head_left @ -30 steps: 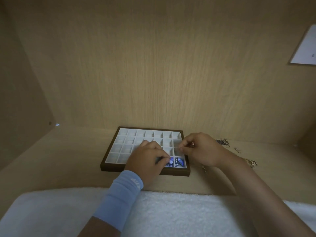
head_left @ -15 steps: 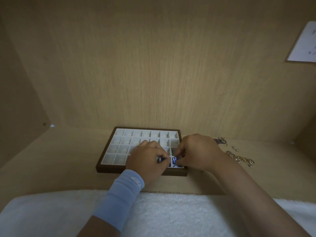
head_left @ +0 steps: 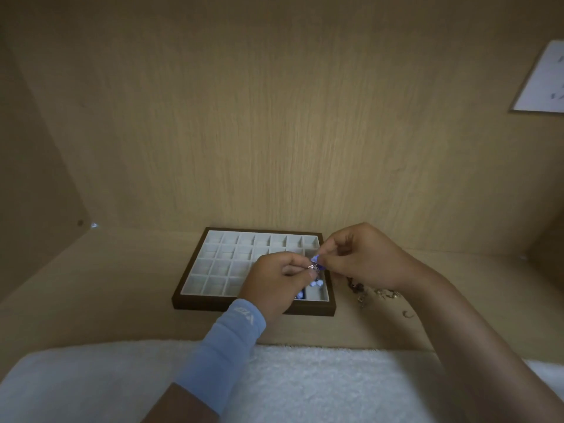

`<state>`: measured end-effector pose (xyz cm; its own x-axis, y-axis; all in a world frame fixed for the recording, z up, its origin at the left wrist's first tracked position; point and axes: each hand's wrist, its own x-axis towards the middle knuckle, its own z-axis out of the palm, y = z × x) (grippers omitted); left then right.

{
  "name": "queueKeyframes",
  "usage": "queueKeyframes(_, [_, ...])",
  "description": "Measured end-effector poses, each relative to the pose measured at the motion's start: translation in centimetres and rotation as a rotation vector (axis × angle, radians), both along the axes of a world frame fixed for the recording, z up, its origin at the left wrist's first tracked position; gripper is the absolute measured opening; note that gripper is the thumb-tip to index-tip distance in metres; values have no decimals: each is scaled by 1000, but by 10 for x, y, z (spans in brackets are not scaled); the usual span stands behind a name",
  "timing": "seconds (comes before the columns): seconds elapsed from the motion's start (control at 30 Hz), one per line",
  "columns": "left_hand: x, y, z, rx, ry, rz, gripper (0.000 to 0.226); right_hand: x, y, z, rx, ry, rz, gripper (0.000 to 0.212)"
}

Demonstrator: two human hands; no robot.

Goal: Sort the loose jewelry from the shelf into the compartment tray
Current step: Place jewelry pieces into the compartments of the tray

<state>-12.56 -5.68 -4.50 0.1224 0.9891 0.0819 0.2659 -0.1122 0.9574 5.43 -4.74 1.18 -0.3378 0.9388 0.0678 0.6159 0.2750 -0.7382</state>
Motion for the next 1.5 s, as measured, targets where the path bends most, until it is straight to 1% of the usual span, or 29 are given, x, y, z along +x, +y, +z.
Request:
queueKeyframes(0.1, [-2,2,1,-36,-37,51,13,0,2,1,3,26,46,2])
queueKeyframes(0.17, [-2,3,1,-38,-74,56,16,0,2,0,-44,67,52,2])
queueKeyframes(0.23, [-3,3,2,-32,-79,38,13,-1,2,-1,-95,104,39,3])
queueKeyframes(0.3, [-4,3,3,-20,-47,6,9,-2,2,-2,-154,142,14,8])
queueKeyframes(0.37, [-4,2,3,-31,-23,-17,11,-2,2,-2,-216,154,-19,12])
queueKeyframes(0.43, [-3,1,3,-48,13,-26,13,-1,2,-3,-260,136,-34,13])
queueKeyframes(0.5, [-1,-2,3,-51,99,-20,13,1,3,-6,-276,95,-20,12])
queueKeyframes(0.6, [0,-5,2,28,303,-4,9,4,5,-12,-262,30,-13,8])
queueKeyframes(0.63, [-1,-6,2,72,355,5,11,4,6,-14,-254,11,-12,8])
queueKeyframes(0.7, [-4,-6,1,149,390,21,16,3,9,-18,-229,-19,-11,10])
queueKeyframes(0.77, [-8,-5,-1,216,435,37,15,2,12,-23,-183,-54,-15,10])
queueKeyframes(0.9, [-15,0,-9,309,602,-13,13,-6,15,-33,-108,-182,2,8])
queueKeyframes(1.0, [-14,1,-13,332,628,-23,11,-12,14,-37,6,-323,-29,6])
queueKeyframes(1.07, [-13,1,-15,363,643,-38,10,-14,13,-36,76,-377,-77,3])
queueKeyframes(1.13, [-13,1,-16,400,657,-67,11,-15,12,-36,110,-417,-98,5])
queueKeyframes(1.2, [-14,1,-17,431,679,-77,12,-13,12,-36,107,-459,-72,3])
queueKeyframes(1.3, [-16,1,-18,479,699,-67,13,-7,13,-35,15,-442,13,8])
queueKeyframes(1.37, [-17,1,-18,499,715,-74,16,-4,14,-33,2,-435,36,10])
queueKeyframes(1.5, [-16,-1,-17,430,749,-107,45,-2,15,-31,29,-355,17,9])
